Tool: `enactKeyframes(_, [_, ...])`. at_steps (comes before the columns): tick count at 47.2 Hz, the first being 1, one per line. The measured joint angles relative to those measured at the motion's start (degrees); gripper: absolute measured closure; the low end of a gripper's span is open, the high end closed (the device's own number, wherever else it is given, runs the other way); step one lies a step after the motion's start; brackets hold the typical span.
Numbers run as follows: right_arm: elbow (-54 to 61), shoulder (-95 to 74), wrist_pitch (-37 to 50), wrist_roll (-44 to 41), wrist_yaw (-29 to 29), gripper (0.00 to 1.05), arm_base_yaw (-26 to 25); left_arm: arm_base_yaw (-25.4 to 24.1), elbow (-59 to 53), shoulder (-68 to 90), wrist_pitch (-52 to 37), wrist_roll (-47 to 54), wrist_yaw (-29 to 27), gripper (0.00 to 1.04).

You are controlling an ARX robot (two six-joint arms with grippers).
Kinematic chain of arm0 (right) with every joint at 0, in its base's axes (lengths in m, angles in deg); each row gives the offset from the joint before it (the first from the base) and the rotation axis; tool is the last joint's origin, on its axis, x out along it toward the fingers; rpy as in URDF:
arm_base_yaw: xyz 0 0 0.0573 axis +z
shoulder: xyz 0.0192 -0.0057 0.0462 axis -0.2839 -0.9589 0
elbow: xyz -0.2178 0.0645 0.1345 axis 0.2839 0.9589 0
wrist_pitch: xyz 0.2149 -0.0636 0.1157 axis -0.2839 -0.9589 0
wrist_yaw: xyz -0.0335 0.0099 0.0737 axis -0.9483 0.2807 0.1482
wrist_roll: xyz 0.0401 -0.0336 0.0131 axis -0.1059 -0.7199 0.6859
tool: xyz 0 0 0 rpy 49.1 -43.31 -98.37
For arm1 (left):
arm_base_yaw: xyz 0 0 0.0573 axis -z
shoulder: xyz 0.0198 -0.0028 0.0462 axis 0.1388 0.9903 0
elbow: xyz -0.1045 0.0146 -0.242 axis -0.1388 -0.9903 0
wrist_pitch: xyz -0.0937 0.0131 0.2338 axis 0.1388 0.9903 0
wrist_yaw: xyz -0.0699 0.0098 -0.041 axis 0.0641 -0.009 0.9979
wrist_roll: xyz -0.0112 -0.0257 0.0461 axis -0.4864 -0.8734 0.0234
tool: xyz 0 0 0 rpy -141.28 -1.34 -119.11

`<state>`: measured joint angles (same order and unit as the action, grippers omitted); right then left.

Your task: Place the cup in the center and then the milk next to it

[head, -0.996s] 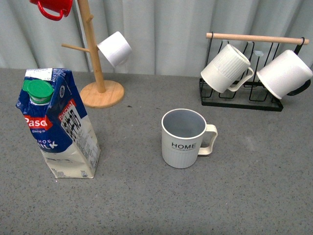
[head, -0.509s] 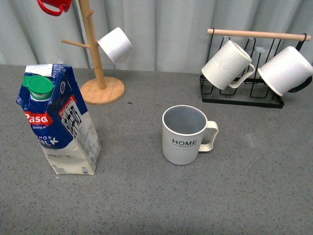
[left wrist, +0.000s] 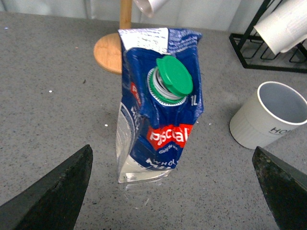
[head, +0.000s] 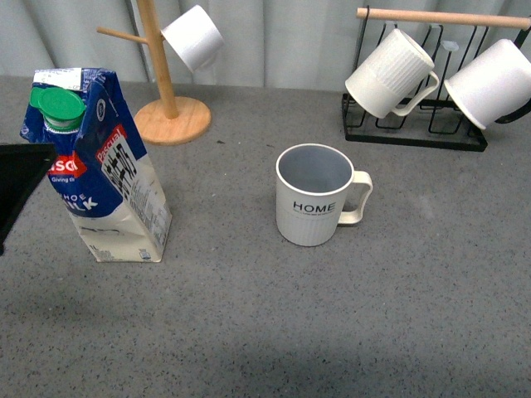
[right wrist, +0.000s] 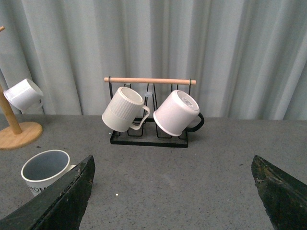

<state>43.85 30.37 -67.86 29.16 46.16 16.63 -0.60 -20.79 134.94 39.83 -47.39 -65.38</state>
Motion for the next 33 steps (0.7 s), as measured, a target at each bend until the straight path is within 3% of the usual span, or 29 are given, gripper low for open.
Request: enactKeyframes(33, [0.0, 0.0, 0.0, 0.0, 0.0, 0.09, 0.0, 2.0, 5.2, 17.2, -5.0, 1.3, 1.6, 0.07])
